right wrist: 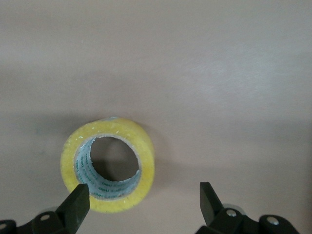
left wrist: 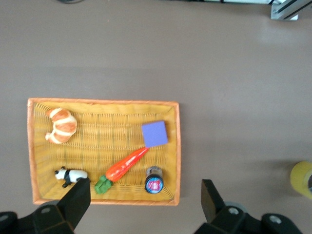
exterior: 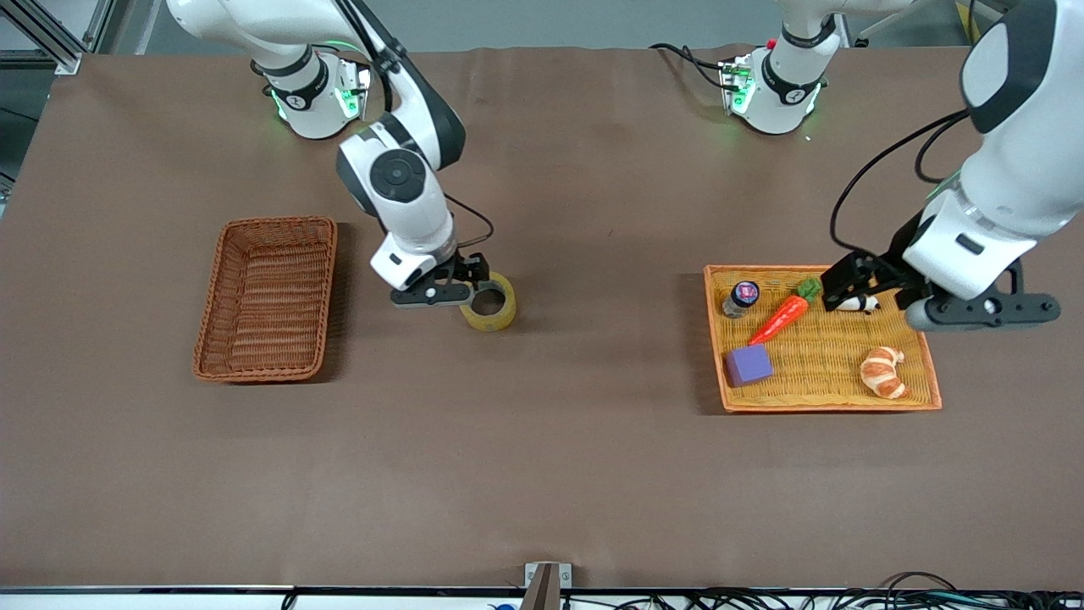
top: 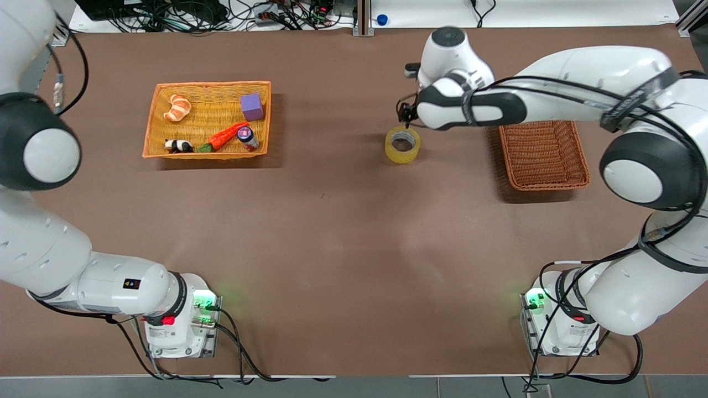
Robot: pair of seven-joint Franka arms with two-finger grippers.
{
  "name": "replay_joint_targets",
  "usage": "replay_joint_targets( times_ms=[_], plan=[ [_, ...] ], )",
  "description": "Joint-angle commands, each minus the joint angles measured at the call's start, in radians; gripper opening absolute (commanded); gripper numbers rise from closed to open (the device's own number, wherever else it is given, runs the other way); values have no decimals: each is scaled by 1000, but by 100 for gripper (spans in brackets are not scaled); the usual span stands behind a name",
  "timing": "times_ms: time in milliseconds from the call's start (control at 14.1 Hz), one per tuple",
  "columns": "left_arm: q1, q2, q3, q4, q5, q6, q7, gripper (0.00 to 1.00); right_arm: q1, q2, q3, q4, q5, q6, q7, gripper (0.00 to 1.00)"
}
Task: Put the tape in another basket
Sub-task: 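Grasp the tape roll with the right gripper while the left gripper withdraws, then carry the tape roll with the right gripper over the brown basket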
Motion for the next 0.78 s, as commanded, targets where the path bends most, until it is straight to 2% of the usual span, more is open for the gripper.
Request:
replay_joint_targets(
  times_ms=[0,283,424,707],
  plan=[
    [12,-136,5,-179,-8,47,31,100,16,32,-12,-9,-8,53,31,100],
    [24,-154,8,-204,-4,41,31,98,29,112,-13,-8,-14,164,95,100],
    [17,-160,37,-218,-4,39,30,96,34,123,-15,-9,-17,172,97,100],
    [24,-133,40,-203,-2,56,30,100,39,142,-17,-9,-58,173,97,100]
  ],
)
